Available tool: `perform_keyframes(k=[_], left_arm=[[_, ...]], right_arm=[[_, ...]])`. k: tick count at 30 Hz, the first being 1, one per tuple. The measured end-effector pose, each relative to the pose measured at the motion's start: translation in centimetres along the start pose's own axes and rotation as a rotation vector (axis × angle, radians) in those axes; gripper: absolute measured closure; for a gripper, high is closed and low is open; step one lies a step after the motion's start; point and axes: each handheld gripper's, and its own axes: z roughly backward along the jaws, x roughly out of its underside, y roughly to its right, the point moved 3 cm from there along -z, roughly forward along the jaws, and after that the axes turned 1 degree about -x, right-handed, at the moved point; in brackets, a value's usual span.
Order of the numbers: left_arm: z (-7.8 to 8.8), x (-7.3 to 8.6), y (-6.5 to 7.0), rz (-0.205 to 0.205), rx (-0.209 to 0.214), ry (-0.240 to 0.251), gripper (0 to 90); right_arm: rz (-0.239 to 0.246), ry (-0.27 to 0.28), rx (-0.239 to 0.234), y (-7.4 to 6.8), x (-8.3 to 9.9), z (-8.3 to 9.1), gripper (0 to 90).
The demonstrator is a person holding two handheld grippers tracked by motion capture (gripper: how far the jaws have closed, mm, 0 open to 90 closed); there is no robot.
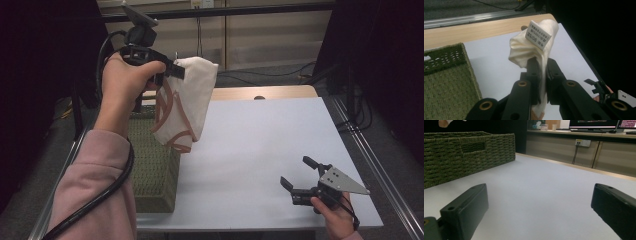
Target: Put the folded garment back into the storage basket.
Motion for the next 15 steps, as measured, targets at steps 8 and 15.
perform_keyframes(k=[8, 15], left_arm=[[1.1, 0.2, -0.8, 0.009, -0.014, 0.006, 83.4], [1.8, 0.4, -1.3, 0.029, -0.025, 0.023, 83.4]], right_arm=[[0.008, 0.0, 0.001, 0.0, 0.0, 0.0, 0.8], [-0.005, 0.0, 0.002, -0.1, 0.0, 0.0, 0.8]])
